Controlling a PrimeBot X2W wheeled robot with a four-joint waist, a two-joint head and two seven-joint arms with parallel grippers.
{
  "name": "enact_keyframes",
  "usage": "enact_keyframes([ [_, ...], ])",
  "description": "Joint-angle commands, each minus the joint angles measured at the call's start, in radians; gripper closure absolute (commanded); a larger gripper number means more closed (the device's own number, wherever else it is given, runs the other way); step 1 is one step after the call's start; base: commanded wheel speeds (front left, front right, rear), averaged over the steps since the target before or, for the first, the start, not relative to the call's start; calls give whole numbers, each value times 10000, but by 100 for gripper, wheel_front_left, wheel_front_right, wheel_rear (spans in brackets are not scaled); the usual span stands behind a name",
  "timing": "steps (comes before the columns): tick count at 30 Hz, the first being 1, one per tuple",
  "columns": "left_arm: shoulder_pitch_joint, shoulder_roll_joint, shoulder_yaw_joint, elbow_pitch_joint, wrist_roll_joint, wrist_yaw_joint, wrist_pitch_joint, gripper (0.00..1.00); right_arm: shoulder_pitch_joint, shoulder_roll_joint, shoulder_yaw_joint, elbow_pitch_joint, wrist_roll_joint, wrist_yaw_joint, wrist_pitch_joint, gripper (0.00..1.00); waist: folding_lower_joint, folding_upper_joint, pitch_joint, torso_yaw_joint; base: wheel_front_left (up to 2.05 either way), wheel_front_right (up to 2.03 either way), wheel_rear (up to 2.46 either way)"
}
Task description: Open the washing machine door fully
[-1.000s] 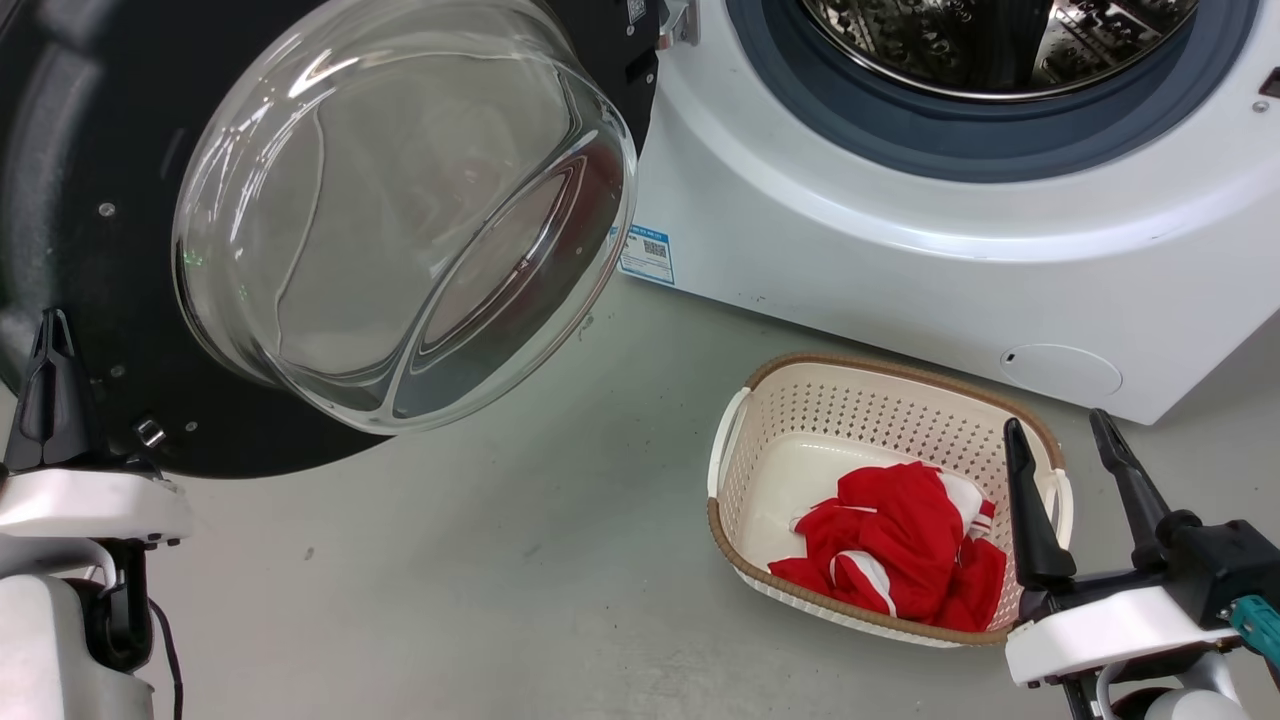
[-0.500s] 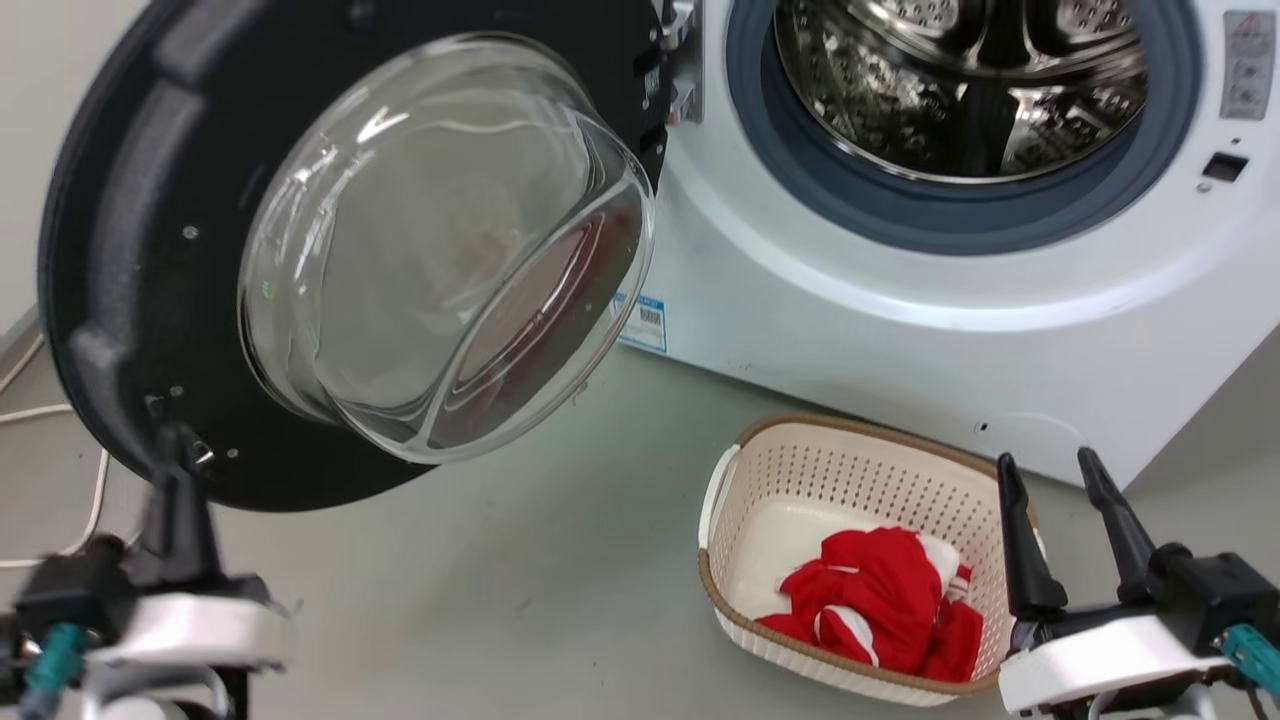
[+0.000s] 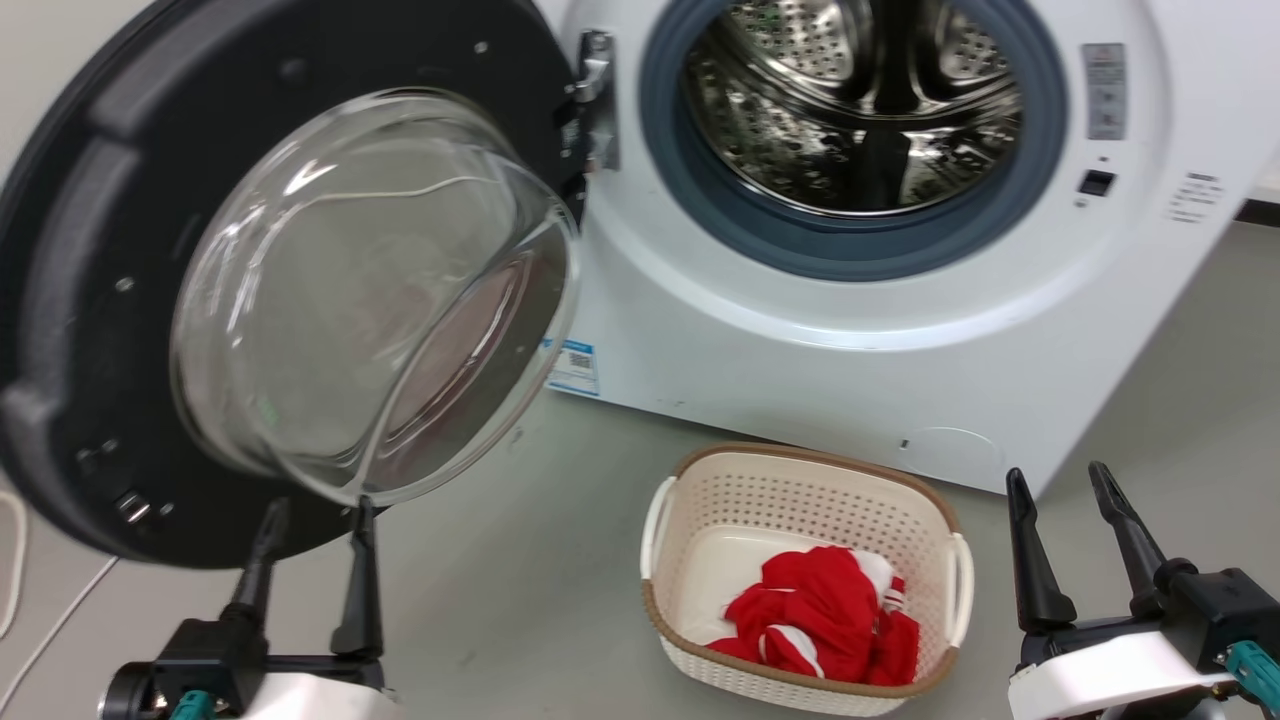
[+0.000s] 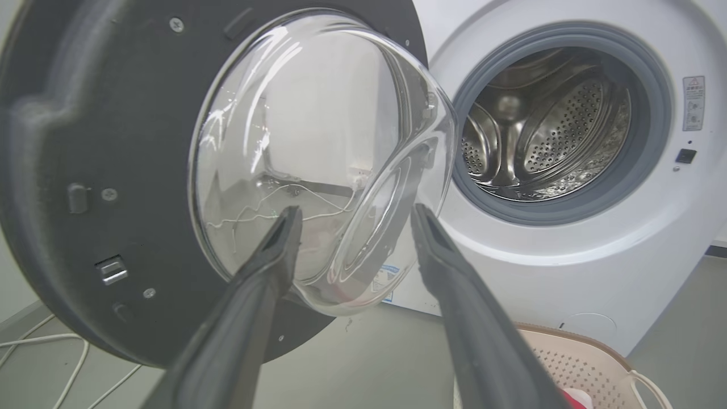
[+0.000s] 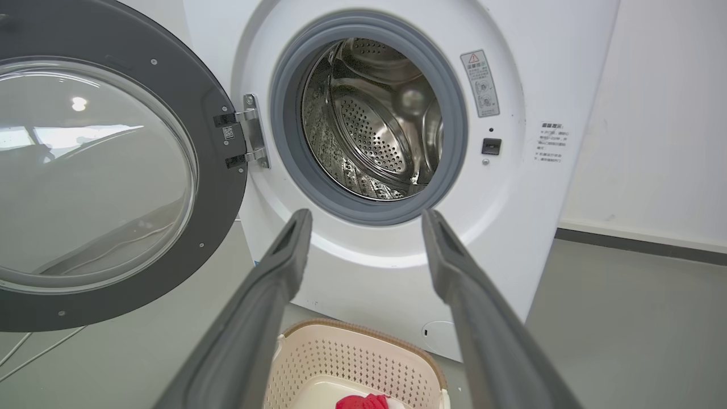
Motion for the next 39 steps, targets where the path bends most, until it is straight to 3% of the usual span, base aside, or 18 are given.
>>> enact_keyframes([
  [1,-59,-44,-125,-20,74,-13,-24,0,94,10,-4,-72,-54,-7,35,0,1,0,-56,-398,0,0,0],
  [12,-526,42,-732,-34,315,-19,-26,0,193,10,-95,-274,-150,-7,133,0,1,0,-112,-1921,0,0,0],
  [19,-613,67,-781,19,291,-19,-26,0,340,12,-123,-381,-101,-7,174,0,1,0,-143,-2504,0,0,0],
  [39,-511,-4,-704,213,276,-21,-25,0,309,10,-137,-250,164,-7,135,0,1,0,-216,-2608,0,0,0],
])
